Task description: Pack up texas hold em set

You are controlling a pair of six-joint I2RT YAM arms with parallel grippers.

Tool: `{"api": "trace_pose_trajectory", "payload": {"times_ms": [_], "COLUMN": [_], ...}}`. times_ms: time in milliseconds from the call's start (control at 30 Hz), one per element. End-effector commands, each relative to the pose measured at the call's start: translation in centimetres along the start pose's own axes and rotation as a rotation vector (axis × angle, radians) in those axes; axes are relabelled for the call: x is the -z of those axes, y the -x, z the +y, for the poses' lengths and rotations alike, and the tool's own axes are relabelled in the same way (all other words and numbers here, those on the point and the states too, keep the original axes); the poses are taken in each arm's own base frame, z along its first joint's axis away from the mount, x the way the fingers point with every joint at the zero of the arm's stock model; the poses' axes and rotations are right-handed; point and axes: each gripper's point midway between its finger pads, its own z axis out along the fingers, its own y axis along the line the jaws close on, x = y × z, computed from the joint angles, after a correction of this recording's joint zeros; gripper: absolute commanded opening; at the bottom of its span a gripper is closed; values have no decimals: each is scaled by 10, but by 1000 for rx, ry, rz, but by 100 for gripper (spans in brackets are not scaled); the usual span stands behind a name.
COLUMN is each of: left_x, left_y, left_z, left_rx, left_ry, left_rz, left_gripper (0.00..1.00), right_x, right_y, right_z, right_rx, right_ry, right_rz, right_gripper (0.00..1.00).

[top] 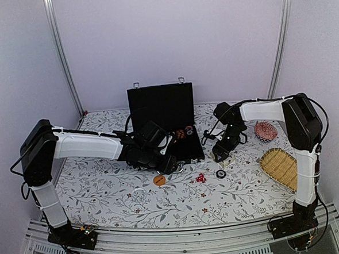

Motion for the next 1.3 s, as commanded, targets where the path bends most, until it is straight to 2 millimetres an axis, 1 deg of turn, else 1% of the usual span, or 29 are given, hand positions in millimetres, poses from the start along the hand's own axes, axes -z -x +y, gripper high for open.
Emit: {"api": "trace_pose_trajectory", "payload": {"times_ms": [0,267,500,667,700,767,867,967,1033,1133,1233,1267], "left_x": [-1,-4,-4,-3,-3,-1,5,15,24,40,57,62], "left_y": [5,4,2,2,2,3,5,10,12,13,14,13], "left_z": [-8,-9,-7,-7,-6,-5,0,6,14,31,48,52], "left_rx": [-26,-26,-27,-30,-30,-32,-26,-16,-5,37,97,114], "left_ry": [-10,-13,-7,-5,-3,5,27,52,73,91,79,78], "left_rz": [1,10,16,16,17,11,-11,-46,-65,-99,-138,-153], "left_gripper": [57,57,56,56,56,56,56,56,56,56,56,56], "right_x": [-17,-22,-25,-19,-16,-7,11,33,47,67,84,89], "right_y": [-18,-22,-21,-16,-13,-5,11,30,40,58,76,82], "right_z": [3,0,6,1,-1,-5,-10,-9,-6,-2,8,14], "right_rx": [2,-8,-9,-5,-2,8,30,91,151,223,307,345], "right_ry": [7,-5,27,1,-9,-33,-62,-75,-84,-102,-123,-124], "right_rz": [92,117,124,105,93,60,-3,-80,-126,-186,-251,-275], "right_gripper": [81,80,82,77,74,71,71,70,70,70,70,70]}}
